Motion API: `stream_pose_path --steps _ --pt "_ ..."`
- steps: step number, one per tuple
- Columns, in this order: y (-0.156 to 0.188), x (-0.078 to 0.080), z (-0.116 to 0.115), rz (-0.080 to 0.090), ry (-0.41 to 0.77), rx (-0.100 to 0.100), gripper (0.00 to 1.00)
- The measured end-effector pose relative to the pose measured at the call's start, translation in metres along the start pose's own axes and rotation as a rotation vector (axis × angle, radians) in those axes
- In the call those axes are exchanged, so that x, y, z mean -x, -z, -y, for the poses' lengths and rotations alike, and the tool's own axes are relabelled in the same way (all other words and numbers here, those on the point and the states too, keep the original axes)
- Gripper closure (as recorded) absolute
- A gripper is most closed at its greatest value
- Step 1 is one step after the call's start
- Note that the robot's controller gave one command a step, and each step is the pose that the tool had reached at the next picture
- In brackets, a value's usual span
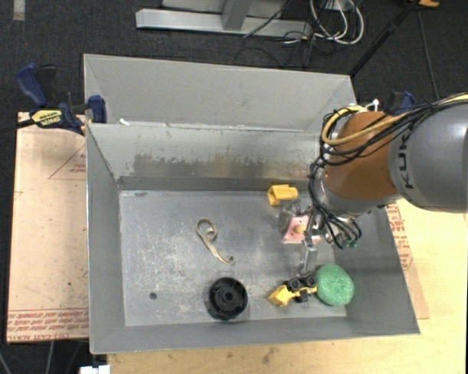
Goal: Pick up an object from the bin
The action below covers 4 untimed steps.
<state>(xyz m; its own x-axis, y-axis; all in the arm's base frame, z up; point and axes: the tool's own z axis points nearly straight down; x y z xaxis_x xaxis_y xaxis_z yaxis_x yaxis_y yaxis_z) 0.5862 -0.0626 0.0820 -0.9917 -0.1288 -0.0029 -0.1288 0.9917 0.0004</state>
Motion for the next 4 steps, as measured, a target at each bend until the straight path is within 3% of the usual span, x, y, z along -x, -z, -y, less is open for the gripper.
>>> stream_pose_path --steps 1,2,3,4 --pt "0.0 0.0 0.0 0.0 0.0 0.0 0.0" --pt "0.011 0.022 0.028 0.0 -0.03 0.002 0.0" --pt "0.0 0.039 0.045 0.001 -0.044 0.0 1.0" --pt "0.0 0.039 0.045 0.001 -0.044 0.0 0.0"
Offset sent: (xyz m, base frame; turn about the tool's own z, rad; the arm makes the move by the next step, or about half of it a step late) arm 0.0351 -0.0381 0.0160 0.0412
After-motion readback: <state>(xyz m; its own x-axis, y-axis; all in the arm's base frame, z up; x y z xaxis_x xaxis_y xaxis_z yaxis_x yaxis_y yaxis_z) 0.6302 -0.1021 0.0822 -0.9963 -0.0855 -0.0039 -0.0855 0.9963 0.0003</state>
